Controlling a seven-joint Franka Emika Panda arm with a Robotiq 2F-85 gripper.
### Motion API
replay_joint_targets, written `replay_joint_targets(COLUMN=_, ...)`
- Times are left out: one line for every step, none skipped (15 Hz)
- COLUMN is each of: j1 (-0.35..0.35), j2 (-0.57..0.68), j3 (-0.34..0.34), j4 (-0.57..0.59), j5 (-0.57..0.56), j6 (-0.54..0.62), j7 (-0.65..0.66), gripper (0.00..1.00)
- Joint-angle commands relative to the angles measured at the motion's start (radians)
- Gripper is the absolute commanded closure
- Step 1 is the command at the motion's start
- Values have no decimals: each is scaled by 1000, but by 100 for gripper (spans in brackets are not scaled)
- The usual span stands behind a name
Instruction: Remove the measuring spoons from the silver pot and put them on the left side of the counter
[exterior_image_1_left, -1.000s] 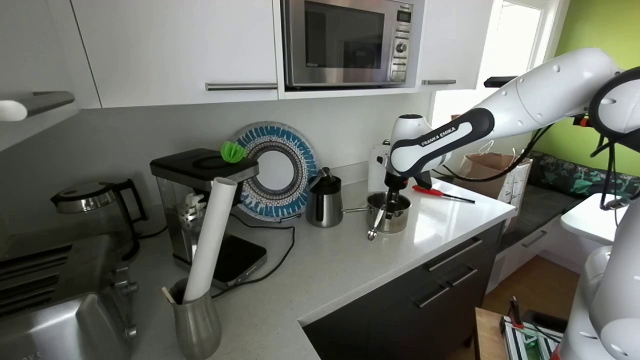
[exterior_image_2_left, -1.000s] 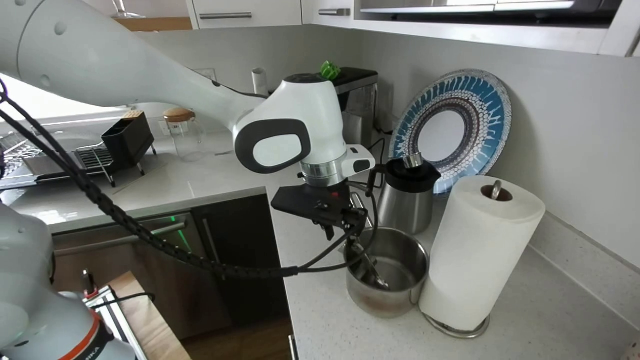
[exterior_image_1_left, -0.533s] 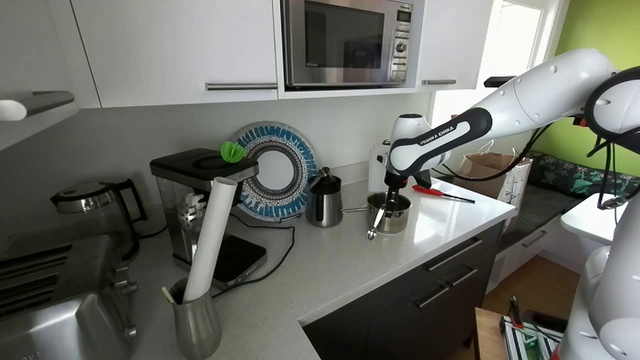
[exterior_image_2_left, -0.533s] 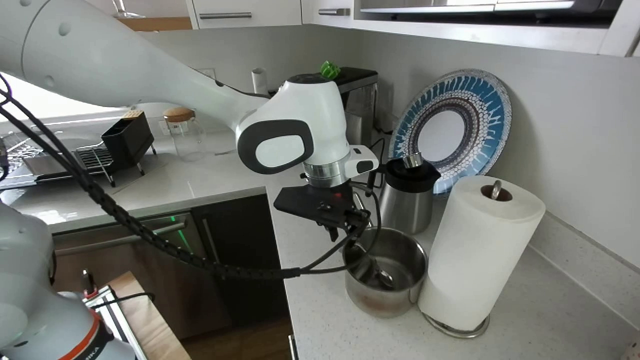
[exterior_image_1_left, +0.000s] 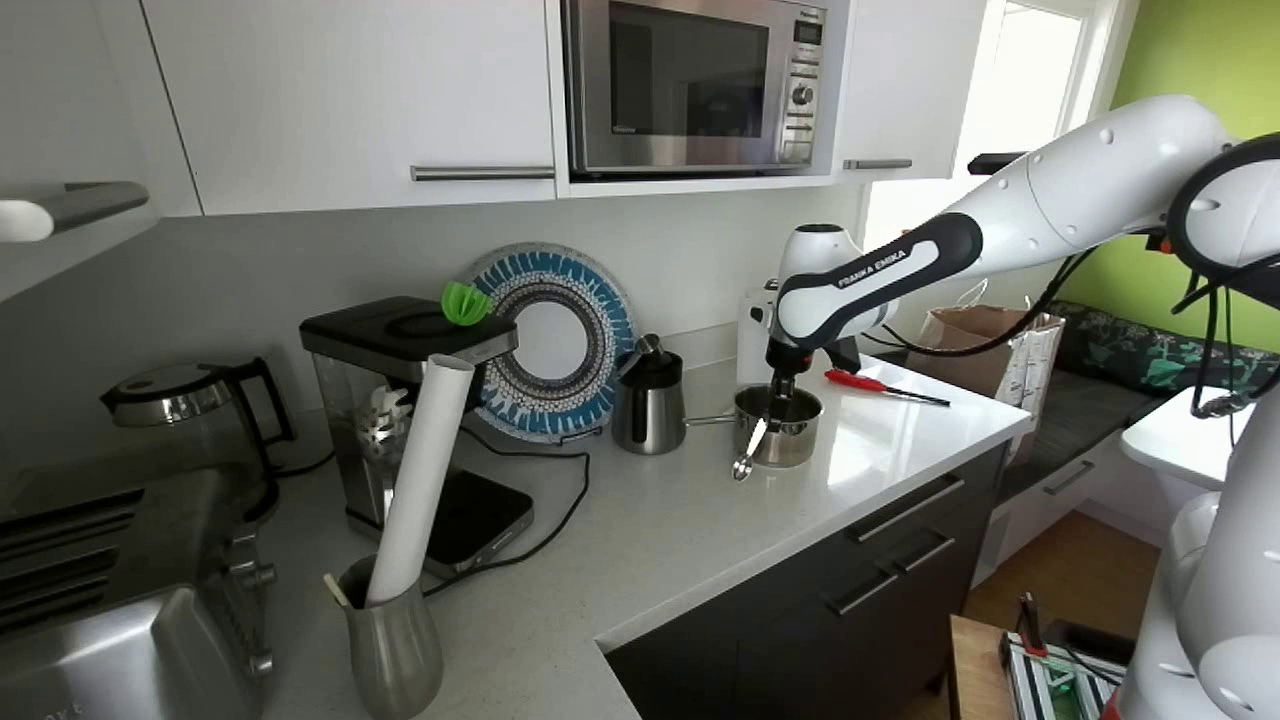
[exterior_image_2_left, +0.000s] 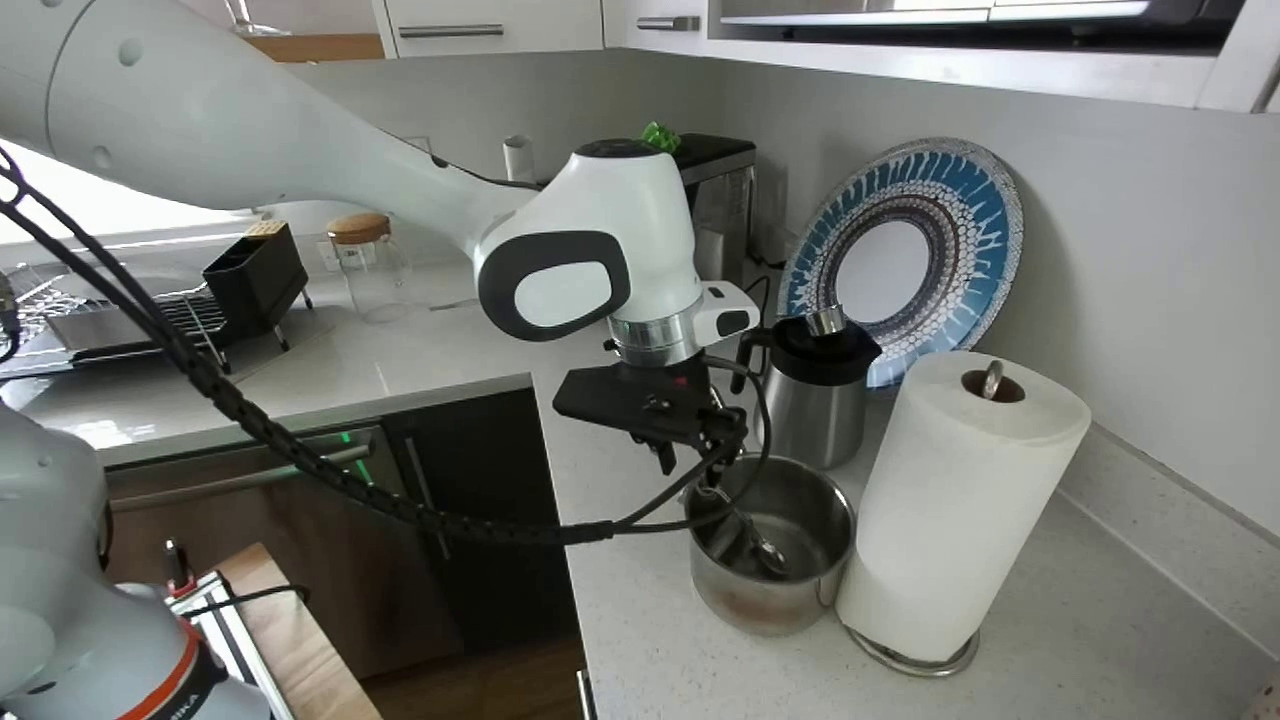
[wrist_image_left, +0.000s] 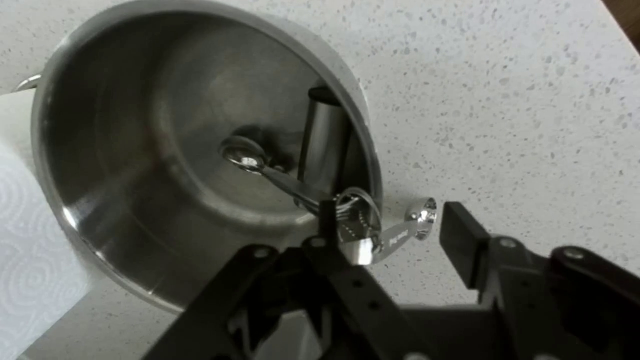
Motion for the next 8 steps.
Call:
replay_joint_targets(j1=-11, j2=26, j3=11, j4=20, j5=28, j6=-9, j7=-40, gripper=71)
replay_joint_targets(j1=-12, j2=28, j3=12, j4=21, j5=28, j6=-9, j7=-42, gripper=80)
replay_joint_targets(j1=-13, j2=30, j3=12, j4=24, j5=26, j6=-8, j7=-43, gripper=91)
replay_joint_targets(j1=-13, j2=32, j3=12, j4=27, j5=26, j6=-7, j7=-45, gripper=98)
replay_joint_targets(j1=-14, j2=33, j3=13, j4=31, j5=27, j6=-8, j7=-46, gripper=100)
replay_joint_targets(j1=-14, j2=33, j3=14, j4=33, j5=25, j6=-10, j7=-47, gripper=97)
replay_joint_targets(j1=-14, j2=35, j3=15, j4=33, j5=26, j6=-7, j7=-48, gripper=100)
replay_joint_targets(j1=-14, j2=32, j3=17, j4=36, j5=22, j6=-7, j7=-46, gripper=100)
